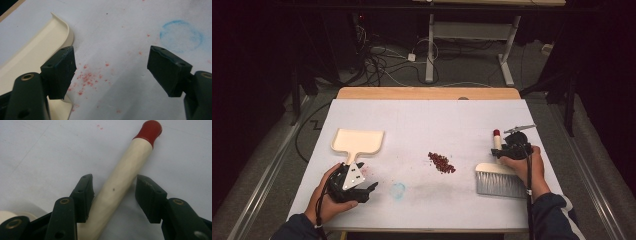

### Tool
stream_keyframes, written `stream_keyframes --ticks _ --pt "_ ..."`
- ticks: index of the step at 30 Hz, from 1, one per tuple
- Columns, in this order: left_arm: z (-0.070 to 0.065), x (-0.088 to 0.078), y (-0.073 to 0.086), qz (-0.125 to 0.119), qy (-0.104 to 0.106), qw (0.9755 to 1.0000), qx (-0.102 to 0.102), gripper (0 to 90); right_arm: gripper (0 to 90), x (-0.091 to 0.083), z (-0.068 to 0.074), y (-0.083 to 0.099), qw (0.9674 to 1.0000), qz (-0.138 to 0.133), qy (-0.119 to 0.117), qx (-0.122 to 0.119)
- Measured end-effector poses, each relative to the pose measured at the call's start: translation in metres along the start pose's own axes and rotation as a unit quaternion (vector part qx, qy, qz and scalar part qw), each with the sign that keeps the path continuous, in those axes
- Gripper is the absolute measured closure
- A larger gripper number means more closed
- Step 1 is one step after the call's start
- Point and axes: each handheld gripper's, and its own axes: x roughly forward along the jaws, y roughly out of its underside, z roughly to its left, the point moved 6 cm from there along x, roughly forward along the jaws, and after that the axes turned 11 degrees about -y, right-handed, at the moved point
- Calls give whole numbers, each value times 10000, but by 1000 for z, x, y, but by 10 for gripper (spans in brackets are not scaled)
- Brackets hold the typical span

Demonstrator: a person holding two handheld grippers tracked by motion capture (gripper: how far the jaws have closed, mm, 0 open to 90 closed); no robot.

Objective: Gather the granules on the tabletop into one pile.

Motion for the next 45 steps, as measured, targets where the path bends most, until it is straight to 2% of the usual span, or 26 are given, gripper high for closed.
stream_keyframes --ticks 5,8,10,13,16,18,20,23,25,27,28,30,33,36,38,45 --pt "0 -1 0 -19 -7 10000 -5 220 503 2 3 -3 9999 64 119 -108" --pt "1 -2 -1 -55 -23 10000 -21 220 496 -3 8 -7 9993 -228 -5 -289" --pt "1 -3 -2 -96 -29 9999 -38 220 467 -12 16 -12 9969 -545 -32 -572" --pt "2 -5 -5 -173 -65 9998 -49 219 420 -30 35 -18 9876 -1093 -11 -1127" --pt "1 -6 -8 -275 -81 9996 -86 213 368 -50 56 -17 9748 -1617 -72 -1534" --pt "2 -7 -10 -321 -126 9994 -86 207 331 -64 70 -13 9648 -1965 -61 -1747" --pt "1 -9 -11 -411 -137 9990 -125 197 304 -74 84 -5 9570 -2244 -189 -1829" --pt "0 -13 -12 -516 -154 9984 -165 183 262 -85 100 10 9476 -2483 -49 -2008" --pt "-3 -15 -13 -566 -142 9982 -140 172 237 -89 108 23 9431 -2515 -35 -2174" --pt "-5 -15 -15 -614 -131 9979 -138 169 222 -93 111 34 9397 -2550 149 -2276" --pt "-6 -15 -15 -626 -111 9979 -138 167 216 -94 111 39 9394 -2579 132 -2252" --pt "-9 -15 -14 -612 -102 9980 -84 163 211 -94 112 47 9422 -2565 64 -2154" --pt "-10 -15 -14 -606 -82 9981 -61 163 209 -93 112 56 9442 -2424 207 -2222" --pt "-10 -14 -13 -599 -84 9982 -55 163 210 -96 112 56 9436 -2504 202 -2157" --pt "-10 -14 -14 -598 -83 9982 -68 163 209 -96 113 54 9421 -2544 189 -2178" --pt "-12 -12 -14 -559 -74 9984 19 163 210 -91 112 55 9439 -2441 215 -2213"
